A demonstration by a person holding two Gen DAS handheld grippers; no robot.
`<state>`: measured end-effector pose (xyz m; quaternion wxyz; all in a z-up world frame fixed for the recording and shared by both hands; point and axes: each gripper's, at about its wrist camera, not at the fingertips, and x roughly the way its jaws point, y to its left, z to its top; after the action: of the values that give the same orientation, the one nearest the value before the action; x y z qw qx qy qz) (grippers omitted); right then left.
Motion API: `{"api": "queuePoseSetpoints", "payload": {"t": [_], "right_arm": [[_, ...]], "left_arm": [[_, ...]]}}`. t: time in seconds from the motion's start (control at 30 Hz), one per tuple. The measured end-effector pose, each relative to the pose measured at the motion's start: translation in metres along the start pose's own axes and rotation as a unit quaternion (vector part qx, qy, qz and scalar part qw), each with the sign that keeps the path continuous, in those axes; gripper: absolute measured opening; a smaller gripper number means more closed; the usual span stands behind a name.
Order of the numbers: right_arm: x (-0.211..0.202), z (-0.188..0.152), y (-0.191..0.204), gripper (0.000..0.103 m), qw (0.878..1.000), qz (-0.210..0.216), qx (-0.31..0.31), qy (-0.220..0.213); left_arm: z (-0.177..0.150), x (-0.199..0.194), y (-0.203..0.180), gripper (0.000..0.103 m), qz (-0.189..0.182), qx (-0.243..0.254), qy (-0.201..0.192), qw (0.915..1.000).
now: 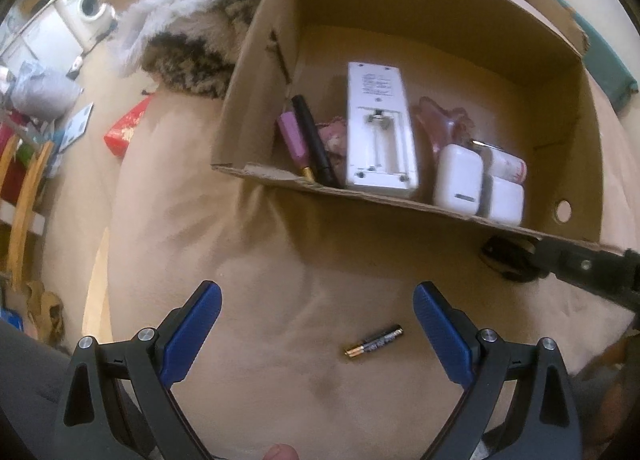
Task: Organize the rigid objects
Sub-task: 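Withdraw both open tools from the box toward the gold AA battery, then grasp the gold AA battery with the left tool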
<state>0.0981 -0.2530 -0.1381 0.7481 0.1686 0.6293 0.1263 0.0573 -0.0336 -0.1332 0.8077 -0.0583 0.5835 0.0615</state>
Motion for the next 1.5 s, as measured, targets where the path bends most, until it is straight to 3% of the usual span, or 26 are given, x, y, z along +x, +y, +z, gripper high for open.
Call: {"api": "queuePoseSetpoints", "payload": {"t": [0.3,0.57,0.63,0.73,0.77,0.97,1.17,1.4,1.5], "right_arm": [[-0.001,0.0,0.0,0.09,1.0,-0.001,0.0,0.007],[0.002,-0.002,-0.001,0.09,1.0,-0.012,-0.003,0.009],[0.003,-0.002,0.0,0.09,1.0,-0.014,-0.006,0.009],[0.001,-0.002,-0.004,0.09,1.0,-0.01,-0.003,0.011],[-0.001,-0.003,-0.007,0.09,1.0,-0.008,0.001,0.01],[-0.004,-0.006,-0.022,0.09,1.0,0.002,0.023,0.014],[0.014,-0.005,-0.009,0.09,0.996,-0.08,-0.022,0.015],[0.053,0.008,-0.007,0.09,0.989,-0.143,-0.016,0.033],[0.065,0.011,-0.002,0.096,0.984,-0.171,-0.027,0.038]], "left_arm": [[-0.008,0.023,-0.003,0.096,-0.009,-0.014,0.052,0.9985],[-0.037,0.043,-0.03,0.094,0.014,-0.072,0.083,0.9939],[-0.04,0.048,-0.037,0.083,0.024,-0.066,0.083,0.9941],[-0.039,0.05,-0.038,0.057,0.031,-0.072,0.072,0.9944],[-0.038,0.049,-0.039,0.041,0.029,-0.069,0.067,0.995],[-0.033,0.047,-0.032,0.039,0.011,-0.05,0.071,0.9962],[-0.026,0.041,-0.013,0.039,0.012,-0.018,0.075,0.997],[-0.001,0.026,0.007,0.039,0.017,0.01,0.058,0.9981],[0.006,0.026,0.016,0.039,0.023,0.017,0.049,0.9984]]}}
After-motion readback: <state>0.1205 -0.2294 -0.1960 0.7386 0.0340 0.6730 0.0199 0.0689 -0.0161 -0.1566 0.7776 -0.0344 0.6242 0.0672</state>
